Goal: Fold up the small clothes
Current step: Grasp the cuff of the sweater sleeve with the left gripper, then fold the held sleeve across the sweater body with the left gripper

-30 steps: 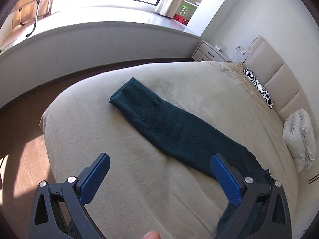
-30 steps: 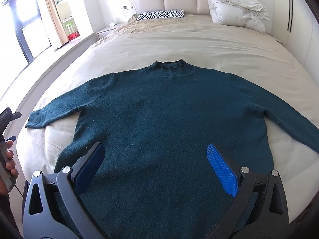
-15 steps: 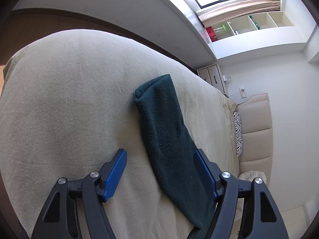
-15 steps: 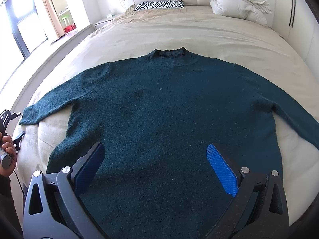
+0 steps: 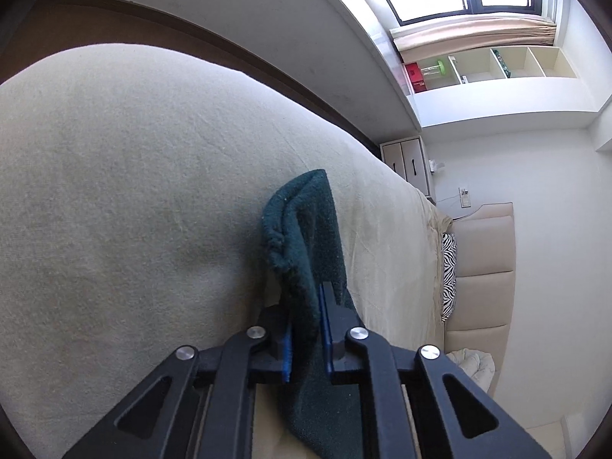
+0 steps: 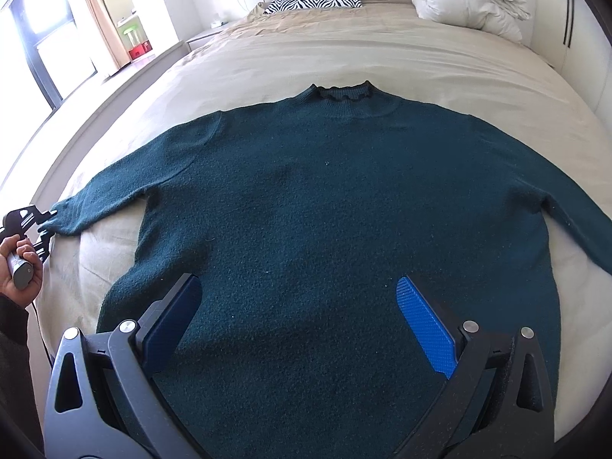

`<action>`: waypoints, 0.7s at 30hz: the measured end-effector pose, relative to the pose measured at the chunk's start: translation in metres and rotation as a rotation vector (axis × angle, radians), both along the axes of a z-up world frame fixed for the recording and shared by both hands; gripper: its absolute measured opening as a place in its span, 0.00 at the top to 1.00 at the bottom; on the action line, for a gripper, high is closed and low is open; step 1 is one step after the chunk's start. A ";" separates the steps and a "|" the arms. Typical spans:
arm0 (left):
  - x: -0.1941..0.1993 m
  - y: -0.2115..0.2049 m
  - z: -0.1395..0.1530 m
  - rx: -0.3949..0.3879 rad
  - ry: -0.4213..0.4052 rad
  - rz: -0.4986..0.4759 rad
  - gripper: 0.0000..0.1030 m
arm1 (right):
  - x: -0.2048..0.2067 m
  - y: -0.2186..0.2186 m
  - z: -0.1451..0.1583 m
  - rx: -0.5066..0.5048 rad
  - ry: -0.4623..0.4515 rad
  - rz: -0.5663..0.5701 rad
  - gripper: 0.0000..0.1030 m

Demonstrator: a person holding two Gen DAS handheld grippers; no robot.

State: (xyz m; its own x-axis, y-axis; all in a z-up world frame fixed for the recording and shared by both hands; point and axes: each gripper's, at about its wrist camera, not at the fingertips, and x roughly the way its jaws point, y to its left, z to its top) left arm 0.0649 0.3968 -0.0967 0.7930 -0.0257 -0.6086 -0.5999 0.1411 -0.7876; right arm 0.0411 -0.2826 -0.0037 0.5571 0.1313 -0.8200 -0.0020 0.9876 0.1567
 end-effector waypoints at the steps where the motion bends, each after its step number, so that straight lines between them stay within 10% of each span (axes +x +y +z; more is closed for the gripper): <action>1: 0.005 -0.005 0.009 0.040 -0.002 -0.017 0.93 | 0.001 -0.003 -0.001 0.013 0.001 -0.005 0.00; 11: 0.100 -0.235 0.134 0.839 -0.006 -0.615 0.92 | 0.022 -0.058 -0.008 0.184 0.020 -0.094 0.19; 16: 0.088 -0.400 0.087 1.348 0.075 -0.876 0.92 | 0.041 -0.097 -0.016 0.318 0.033 -0.156 0.29; 21: 0.062 -0.450 0.029 1.554 0.147 -0.979 0.92 | 0.078 -0.107 -0.036 0.508 0.085 -0.119 0.38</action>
State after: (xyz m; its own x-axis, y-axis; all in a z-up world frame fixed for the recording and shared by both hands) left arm 0.1271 -0.0529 -0.0676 0.7863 0.1958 -0.5860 0.0909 0.9015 0.4232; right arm 0.1186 -0.3900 -0.0394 0.5265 0.4634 -0.7127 0.1394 0.7800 0.6101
